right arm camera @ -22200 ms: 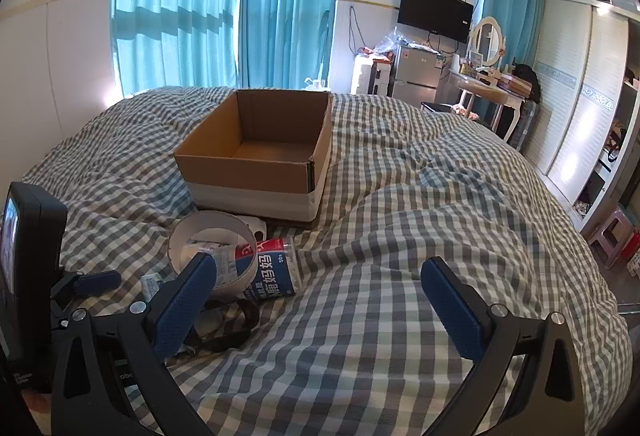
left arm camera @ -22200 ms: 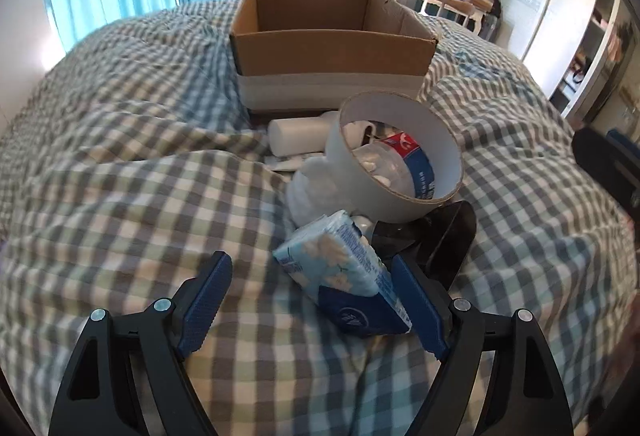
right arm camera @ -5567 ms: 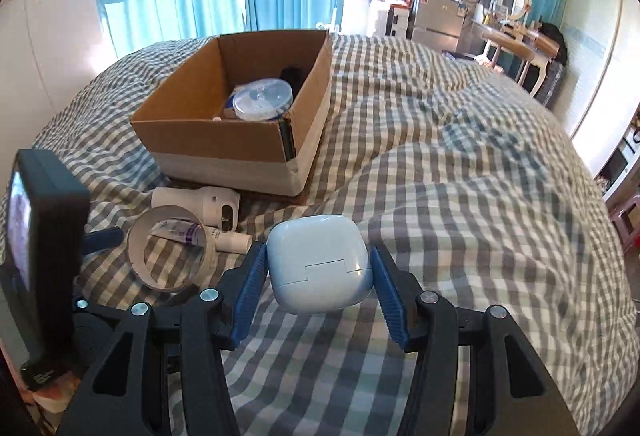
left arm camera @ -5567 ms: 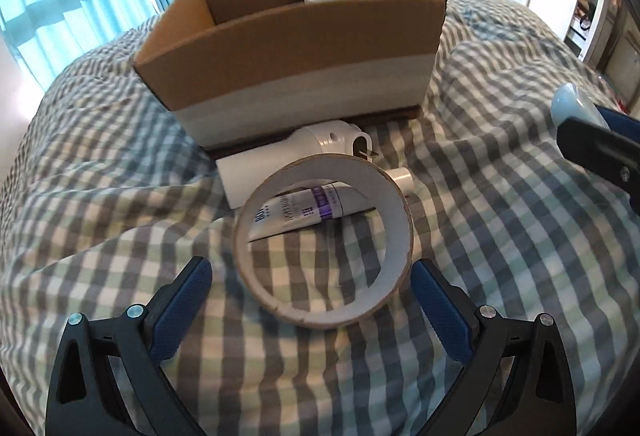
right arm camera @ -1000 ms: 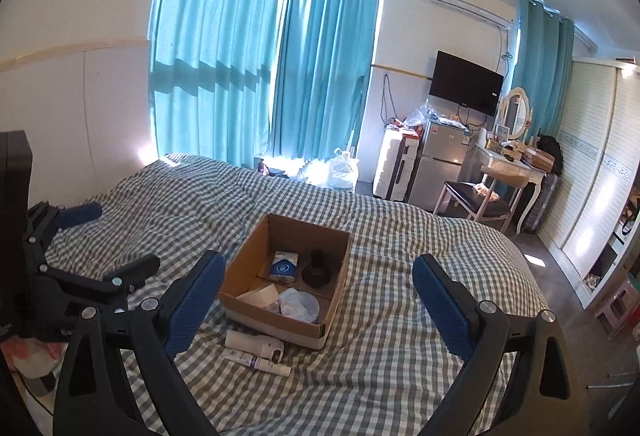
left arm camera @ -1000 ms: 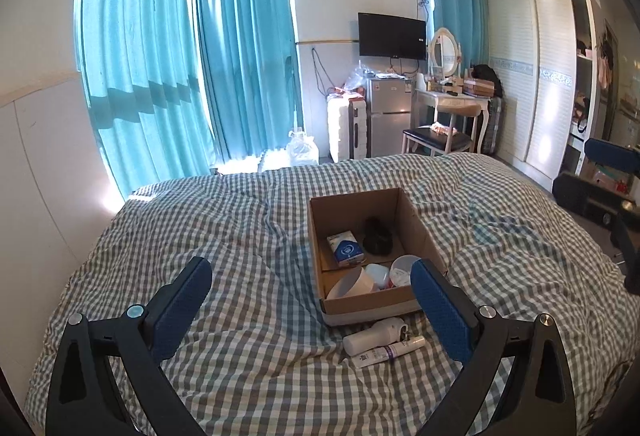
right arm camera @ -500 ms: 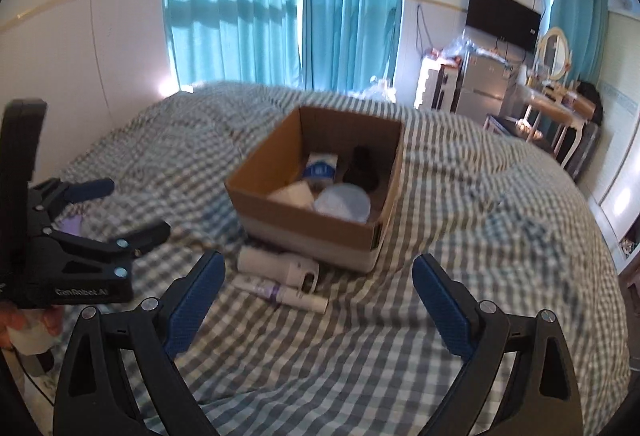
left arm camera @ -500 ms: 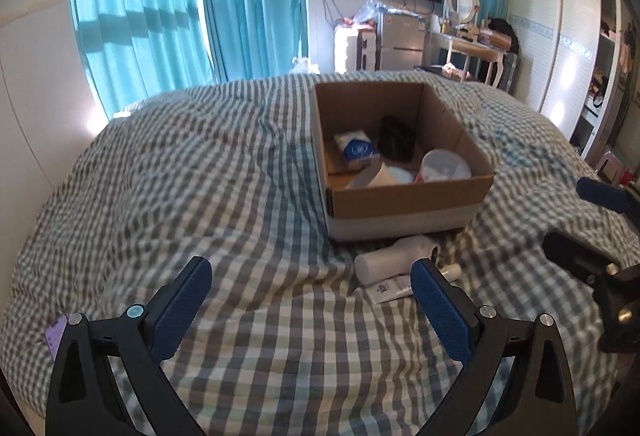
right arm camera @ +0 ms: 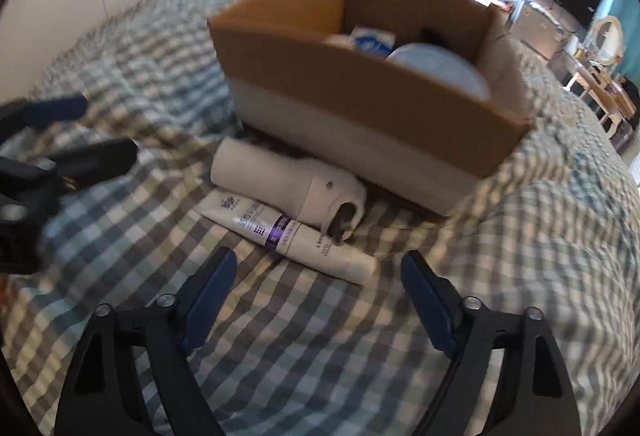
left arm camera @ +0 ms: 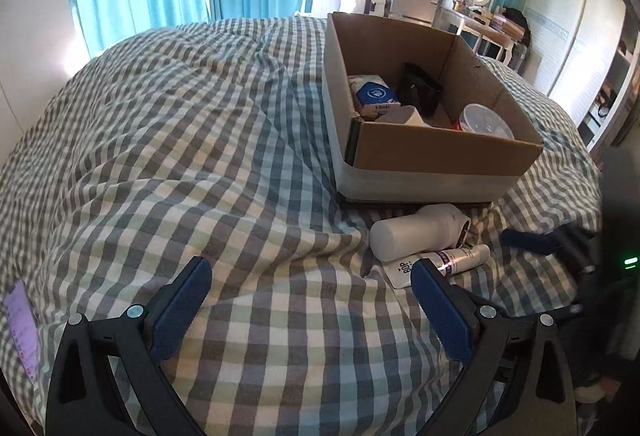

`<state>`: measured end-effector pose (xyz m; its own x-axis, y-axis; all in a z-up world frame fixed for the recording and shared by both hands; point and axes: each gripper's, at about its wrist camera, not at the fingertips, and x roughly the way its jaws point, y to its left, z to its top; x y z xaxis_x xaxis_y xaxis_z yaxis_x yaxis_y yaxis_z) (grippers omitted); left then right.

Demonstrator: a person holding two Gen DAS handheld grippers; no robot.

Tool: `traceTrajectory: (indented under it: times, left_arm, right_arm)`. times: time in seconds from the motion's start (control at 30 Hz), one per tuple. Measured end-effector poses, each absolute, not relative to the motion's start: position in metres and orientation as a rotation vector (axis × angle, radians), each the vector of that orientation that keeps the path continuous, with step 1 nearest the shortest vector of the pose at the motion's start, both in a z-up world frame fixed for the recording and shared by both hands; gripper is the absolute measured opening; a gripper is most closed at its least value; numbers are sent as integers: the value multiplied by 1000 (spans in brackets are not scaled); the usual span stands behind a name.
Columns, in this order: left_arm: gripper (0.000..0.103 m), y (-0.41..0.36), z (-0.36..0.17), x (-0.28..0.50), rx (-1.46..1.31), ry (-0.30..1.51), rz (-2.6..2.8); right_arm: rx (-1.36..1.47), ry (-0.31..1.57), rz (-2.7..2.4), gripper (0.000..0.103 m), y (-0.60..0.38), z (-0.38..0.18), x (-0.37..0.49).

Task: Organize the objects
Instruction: 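Grasp the white toothpaste tube upright with the right tool, then grasp the white bottle with the left tool while the right tool holds the toothpaste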

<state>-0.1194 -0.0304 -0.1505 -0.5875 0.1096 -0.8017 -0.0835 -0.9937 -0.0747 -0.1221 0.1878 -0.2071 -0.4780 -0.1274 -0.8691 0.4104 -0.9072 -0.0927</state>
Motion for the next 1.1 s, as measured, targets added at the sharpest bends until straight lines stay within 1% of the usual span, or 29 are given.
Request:
traceTrajectory:
  times: [0.03,0.2,0.27,0.3,0.37,0.43,0.5,0.73,0.9,1.03,1.1]
  left_arm:
    - [102,-31,-151,-120,-1374,-59,2699]
    - [102,-43,-155,-125,-1391,-148,2680]
    - [102,-42,-155,-125,-1391,-148,2680]
    - [102,-41,-154,-124,-1391,-144,2680]
    - [102,-42,-154,-123,-1393,-140,2681]
    - [102,-42,-154,-123,-1394,-139,2681]
    - [102,-43,-154,-122,-1395,-140,2682]
    - [102,-36,-153,-120,-1410,-73,2694]
    - [102,-18,-158,-124,-1431,49,2650]
    - [102,-2,-160,-127,-1431,121,2615]
    - [102,3,-161,-129,-1429,136,2604]
  right_arm:
    - [1410,428,-2408,74,185,-213,-126]
    - [1479,437,-2374,73,179,-230,-143]
    - [1494,431,-2372,67,179,-234,-148]
    - [1499,431,-2372,59,179,-236,-148]
    - [1488,444,-2378,50,178,-235,-146]
    - [1461,447,-2382,35,179,-228,-138]
    - [1433,420,-2374,25,181,-221,-129]
    - [1368,372,-2408,22,195,-188,-96]
    - [1405,270,-2503,22,232,-166,-83]
    - [1512,177,-2479,23,255,-175,-104]
    - [1536,176,-2467,23,252,-182,-109]
